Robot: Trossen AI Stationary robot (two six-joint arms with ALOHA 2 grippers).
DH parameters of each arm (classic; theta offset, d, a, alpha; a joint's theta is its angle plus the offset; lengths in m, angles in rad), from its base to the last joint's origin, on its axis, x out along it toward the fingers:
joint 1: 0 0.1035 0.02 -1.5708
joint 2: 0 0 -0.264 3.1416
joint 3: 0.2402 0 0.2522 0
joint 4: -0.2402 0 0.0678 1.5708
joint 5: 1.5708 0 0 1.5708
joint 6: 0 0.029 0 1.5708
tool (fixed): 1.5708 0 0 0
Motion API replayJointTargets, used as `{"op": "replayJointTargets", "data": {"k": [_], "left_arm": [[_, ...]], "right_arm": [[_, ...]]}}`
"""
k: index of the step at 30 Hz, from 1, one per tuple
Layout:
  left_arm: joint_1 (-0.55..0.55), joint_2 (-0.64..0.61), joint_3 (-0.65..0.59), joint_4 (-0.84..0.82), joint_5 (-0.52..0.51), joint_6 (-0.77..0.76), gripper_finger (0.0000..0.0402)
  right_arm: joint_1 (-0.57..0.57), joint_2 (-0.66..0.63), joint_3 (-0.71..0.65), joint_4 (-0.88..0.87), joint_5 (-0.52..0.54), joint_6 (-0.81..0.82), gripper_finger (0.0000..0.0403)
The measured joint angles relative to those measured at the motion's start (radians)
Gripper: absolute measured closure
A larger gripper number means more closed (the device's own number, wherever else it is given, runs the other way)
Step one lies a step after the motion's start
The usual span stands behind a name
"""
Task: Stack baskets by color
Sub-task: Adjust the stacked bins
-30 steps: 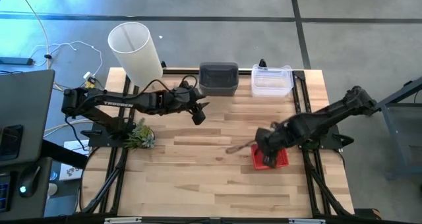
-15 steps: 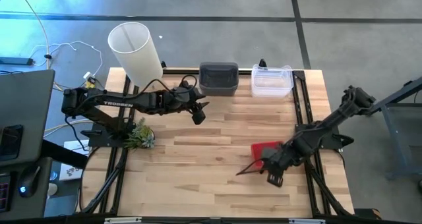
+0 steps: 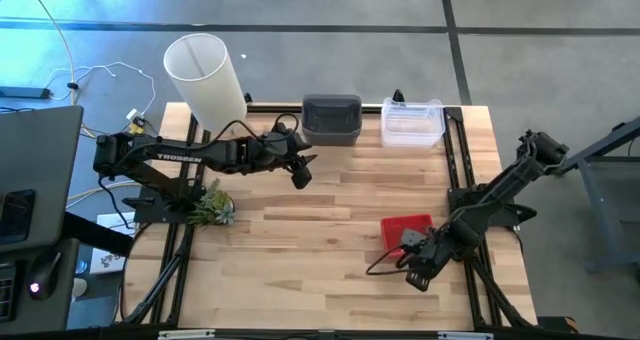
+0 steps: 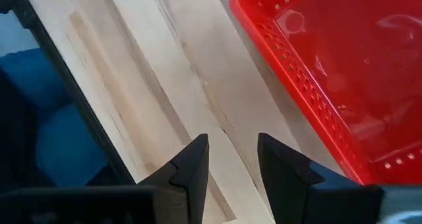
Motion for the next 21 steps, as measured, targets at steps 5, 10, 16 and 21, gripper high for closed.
{"op": "replayJointTargets", "data": {"k": [5, 10, 16, 21], "left_arm": [[0.000, 0.000, 0.000, 0.000, 0.000, 0.000, 0.0257], [0.000, 0.000, 0.000, 0.000, 0.000, 0.007, 0.0257], [0.000, 0.000, 0.000, 0.000, 0.000, 0.016, 0.0257], [0.000, 0.000, 0.000, 0.000, 0.000, 0.024, 0.0257]], "right_arm": [[0.000, 0.000, -0.036, 0.021, 0.004, 0.028, 0.0284], [-0.028, 0.000, -0.072, 0.032, 0.008, 0.037, 0.0284], [-0.076, 0.000, -0.113, 0.096, 0.029, 0.036, 0.0284], [-0.119, 0.000, -0.124, 0.086, 0.063, 0.016, 0.0284]]}}
